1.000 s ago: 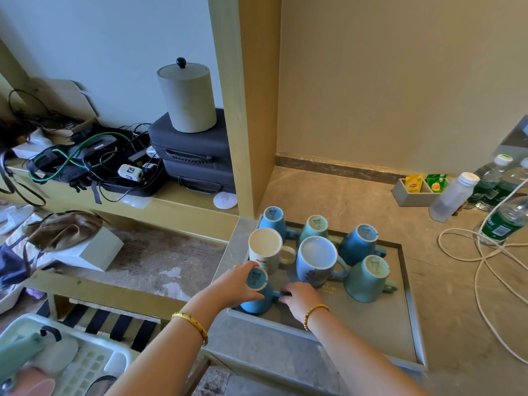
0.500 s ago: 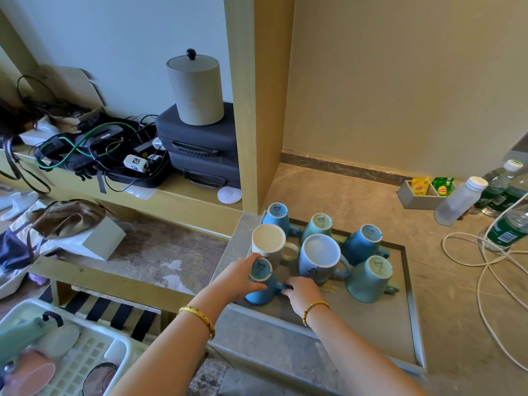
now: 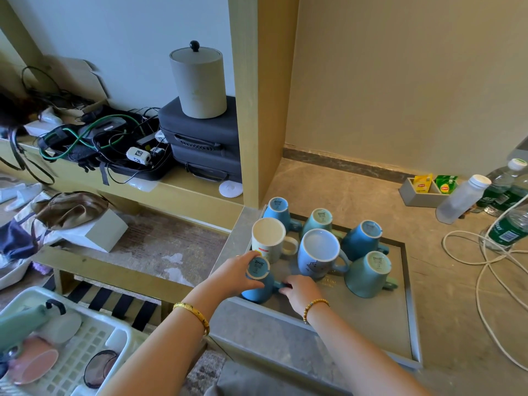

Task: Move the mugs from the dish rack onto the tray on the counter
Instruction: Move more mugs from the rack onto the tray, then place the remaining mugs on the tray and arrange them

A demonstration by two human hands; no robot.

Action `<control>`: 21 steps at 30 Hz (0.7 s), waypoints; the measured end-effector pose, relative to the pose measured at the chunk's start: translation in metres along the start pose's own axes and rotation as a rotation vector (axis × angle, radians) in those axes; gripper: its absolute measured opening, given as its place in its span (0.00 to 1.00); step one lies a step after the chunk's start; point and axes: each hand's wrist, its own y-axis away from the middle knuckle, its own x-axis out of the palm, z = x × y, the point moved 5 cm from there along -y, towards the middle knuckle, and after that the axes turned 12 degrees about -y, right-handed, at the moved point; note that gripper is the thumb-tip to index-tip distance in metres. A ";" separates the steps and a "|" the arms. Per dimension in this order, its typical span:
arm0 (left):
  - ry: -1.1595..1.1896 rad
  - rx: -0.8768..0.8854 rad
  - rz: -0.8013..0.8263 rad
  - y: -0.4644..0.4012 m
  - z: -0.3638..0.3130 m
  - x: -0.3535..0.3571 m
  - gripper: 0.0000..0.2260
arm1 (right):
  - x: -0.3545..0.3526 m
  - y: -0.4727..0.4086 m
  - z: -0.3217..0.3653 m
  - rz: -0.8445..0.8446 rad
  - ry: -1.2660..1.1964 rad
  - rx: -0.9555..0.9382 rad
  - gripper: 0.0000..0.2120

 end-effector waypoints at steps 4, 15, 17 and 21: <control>0.018 0.003 -0.006 0.001 0.000 0.003 0.32 | 0.001 0.000 0.001 -0.015 -0.020 0.011 0.12; 0.208 -0.073 -0.181 0.010 0.031 -0.031 0.27 | -0.039 0.019 0.065 -0.557 -0.243 -0.268 0.10; 0.237 -0.114 -0.255 0.021 0.055 -0.046 0.20 | -0.042 0.021 0.101 -0.642 -0.279 -0.337 0.10; 0.302 -0.183 -0.319 0.059 0.121 -0.065 0.16 | -0.003 0.025 0.186 -0.643 -0.271 -0.547 0.09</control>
